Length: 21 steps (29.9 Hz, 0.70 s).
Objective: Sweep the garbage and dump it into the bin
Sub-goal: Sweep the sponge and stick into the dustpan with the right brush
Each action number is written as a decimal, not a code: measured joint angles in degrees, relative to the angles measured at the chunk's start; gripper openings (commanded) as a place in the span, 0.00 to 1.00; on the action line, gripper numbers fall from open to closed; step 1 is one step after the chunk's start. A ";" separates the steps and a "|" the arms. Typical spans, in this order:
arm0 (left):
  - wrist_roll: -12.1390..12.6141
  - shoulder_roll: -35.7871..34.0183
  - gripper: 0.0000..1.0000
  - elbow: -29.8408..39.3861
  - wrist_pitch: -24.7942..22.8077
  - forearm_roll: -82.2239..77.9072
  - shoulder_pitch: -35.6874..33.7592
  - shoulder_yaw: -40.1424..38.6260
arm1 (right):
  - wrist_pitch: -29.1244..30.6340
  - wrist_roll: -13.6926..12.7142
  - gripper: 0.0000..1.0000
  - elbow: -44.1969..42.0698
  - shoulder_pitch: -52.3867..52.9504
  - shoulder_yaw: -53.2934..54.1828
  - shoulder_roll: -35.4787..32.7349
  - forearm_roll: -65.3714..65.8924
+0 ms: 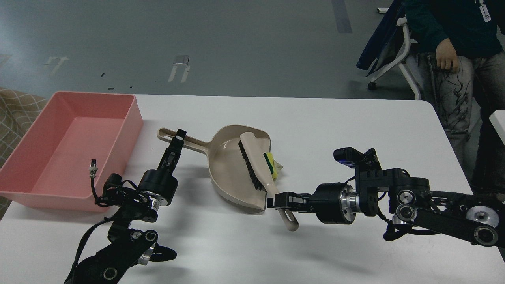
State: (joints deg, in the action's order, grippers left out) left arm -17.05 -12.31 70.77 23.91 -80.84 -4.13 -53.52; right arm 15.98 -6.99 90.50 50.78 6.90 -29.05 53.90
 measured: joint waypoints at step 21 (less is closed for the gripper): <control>0.17 0.45 0.00 0.39 0.00 -0.03 -0.09 0.02 | -0.17 0.96 0.00 3.42 2.59 3.80 -6.22 -4.29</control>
State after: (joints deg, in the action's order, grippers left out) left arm -16.88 -11.86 71.16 23.91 -80.86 -4.21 -53.50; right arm 15.81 -6.03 93.92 53.37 10.70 -35.27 49.61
